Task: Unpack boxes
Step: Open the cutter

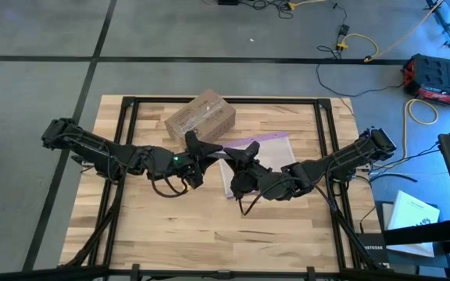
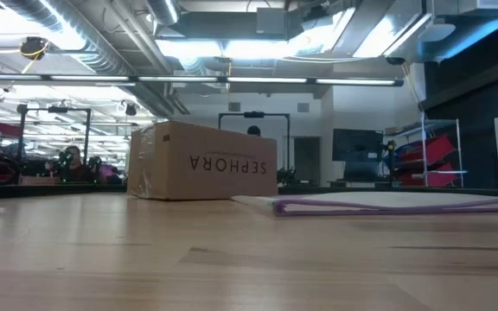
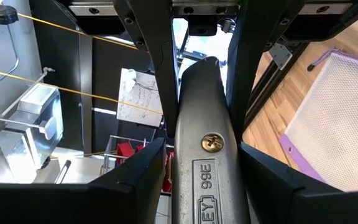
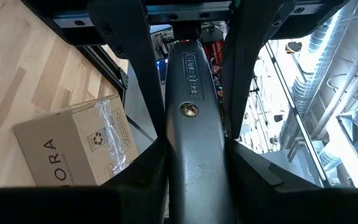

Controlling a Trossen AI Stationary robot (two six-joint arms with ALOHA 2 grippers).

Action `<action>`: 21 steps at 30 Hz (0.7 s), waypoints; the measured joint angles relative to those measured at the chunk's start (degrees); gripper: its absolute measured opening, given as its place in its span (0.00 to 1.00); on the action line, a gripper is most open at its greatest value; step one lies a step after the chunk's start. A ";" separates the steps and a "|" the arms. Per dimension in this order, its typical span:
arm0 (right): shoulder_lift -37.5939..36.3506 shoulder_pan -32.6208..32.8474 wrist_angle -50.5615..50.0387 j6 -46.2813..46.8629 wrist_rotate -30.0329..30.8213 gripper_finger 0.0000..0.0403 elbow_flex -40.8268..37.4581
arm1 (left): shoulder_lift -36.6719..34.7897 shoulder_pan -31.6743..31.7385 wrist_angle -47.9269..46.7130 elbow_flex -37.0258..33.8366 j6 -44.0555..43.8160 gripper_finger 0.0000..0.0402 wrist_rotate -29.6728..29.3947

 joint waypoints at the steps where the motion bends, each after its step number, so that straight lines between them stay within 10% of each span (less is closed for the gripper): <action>1: 0.00 0.00 0.00 0.00 -0.12 0.28 0.00 | 0.00 0.00 -0.01 0.00 0.15 0.42 0.08; 21: 0.13 0.04 0.04 0.61 1.61 0.28 0.00 | 0.00 0.07 -1.09 0.00 0.98 0.31 -0.43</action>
